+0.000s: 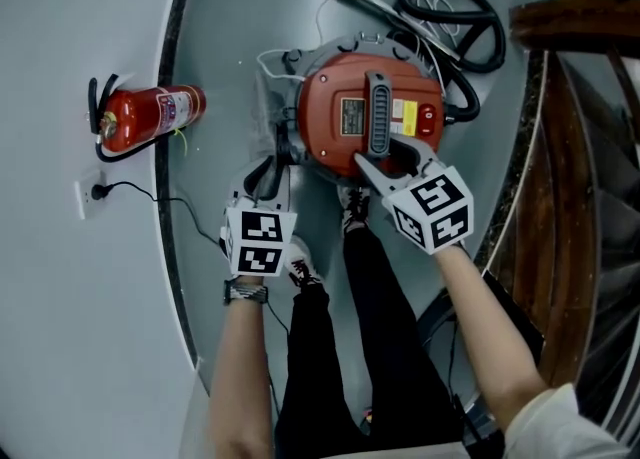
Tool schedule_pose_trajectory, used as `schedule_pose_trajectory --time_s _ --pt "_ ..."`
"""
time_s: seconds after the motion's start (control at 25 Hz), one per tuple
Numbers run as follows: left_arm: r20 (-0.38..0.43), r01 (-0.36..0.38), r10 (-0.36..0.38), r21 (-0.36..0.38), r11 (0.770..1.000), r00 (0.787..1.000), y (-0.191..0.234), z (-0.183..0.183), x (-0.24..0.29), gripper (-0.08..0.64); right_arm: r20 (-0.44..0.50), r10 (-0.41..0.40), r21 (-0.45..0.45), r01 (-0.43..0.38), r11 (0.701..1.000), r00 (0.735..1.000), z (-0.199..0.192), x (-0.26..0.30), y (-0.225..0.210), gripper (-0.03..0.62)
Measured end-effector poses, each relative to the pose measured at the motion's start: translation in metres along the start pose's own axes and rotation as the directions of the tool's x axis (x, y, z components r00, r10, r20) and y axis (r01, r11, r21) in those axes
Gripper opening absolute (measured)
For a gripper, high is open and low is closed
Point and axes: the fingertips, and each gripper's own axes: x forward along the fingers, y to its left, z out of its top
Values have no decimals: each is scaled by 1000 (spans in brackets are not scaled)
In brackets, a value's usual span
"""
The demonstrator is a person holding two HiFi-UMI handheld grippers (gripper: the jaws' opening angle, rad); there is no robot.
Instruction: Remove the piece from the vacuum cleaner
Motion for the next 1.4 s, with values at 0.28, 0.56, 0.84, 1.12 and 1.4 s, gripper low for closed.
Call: schedule_pose_trajectory --time_s 0.28,0.56,0.84,1.12,1.4 --pt "27 -34 38 -137 990 999 3 0 0 80 40 -25 2 25 1000 999 1 0 -1 190" --pt "29 -165 171 -144 976 985 3 0 2 66 60 -33 -4 33 999 998 1 -1 -1 189" --pt "17 -198 201 -113 974 979 6 -1 0 38 74 -27 -14 28 1000 997 1 -1 -1 190" --pt "15 -191 195 -138 972 981 14 -4 -3 28 100 -22 -15 24 1000 995 2 -1 0 190" --pt "33 -208 213 -123 970 976 17 -4 -5 25 118 -19 -13 21 1000 993 2 -2 0 190"
